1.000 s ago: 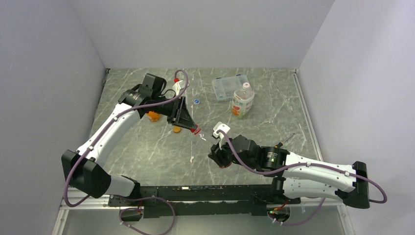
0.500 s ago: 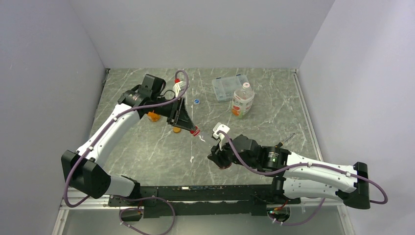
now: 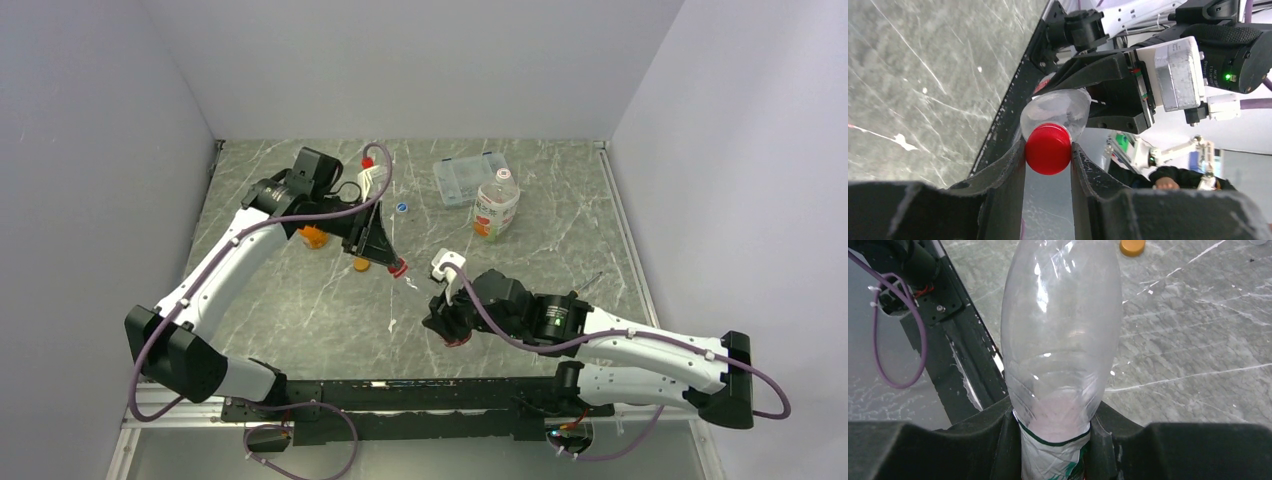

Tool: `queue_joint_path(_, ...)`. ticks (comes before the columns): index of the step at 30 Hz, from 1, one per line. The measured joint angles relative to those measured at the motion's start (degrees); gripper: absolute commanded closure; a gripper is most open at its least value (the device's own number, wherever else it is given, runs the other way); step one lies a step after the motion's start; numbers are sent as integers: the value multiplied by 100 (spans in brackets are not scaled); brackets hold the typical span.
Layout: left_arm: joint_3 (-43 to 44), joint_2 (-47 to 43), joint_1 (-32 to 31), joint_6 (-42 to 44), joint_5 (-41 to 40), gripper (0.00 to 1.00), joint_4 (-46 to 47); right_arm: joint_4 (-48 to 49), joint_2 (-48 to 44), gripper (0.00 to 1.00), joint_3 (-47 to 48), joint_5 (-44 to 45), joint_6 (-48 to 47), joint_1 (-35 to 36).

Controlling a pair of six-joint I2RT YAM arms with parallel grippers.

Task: Screw on the bottle caps
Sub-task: Screw the bottle cap onto the plastic bottle.

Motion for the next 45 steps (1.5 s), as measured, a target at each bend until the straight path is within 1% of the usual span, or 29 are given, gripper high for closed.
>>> queue_joint_path(4, 212, -66, -39, -33, -229, 78, 205, 39, 33, 81, 109, -232, 98, -278)
queue_joint_path(7, 339, -101, -39, -31, -238, 79, 332, 168, 0, 81, 138, -531, 186, -474)
queue_joint_path(13, 754, -101, -68, 63, 72, 78, 426, 581, -203, 80, 136, -1707, 455, -984)
queue_joint_path(18, 1211, -98, -254, 317, 323, 78, 490, 929, -330, 80, 138, -2645, 688, -1331)
queue_joint_path(24, 1801, -92, -575, 688, 719, 77, 428, 1486, -262, 80, 195, -3532, 861, -1390)
queue_joint_path(30, 2164, -92, -678, 881, 1086, 72, 339, 1523, -205, 79, 472, -3971, 885, -1388)
queue_joint_path(34, 2385, -81, -721, 1093, 1163, 64, 197, 1523, -179, 79, 595, -4107, 852, -1379)
queue_joint_path(36, 2459, -68, -730, 1185, 1198, 58, 131, 1528, -166, 79, 629, -4172, 844, -1379)
queue_joint_path(40, 2498, -55, -789, 1327, 1161, 43, -57, 1663, -136, 79, 682, -4177, 802, -1381)
queue_joint_path(45, 2529, -15, -944, 1351, 988, 20, -348, 2006, -122, 78, 955, -4063, 704, -1408)
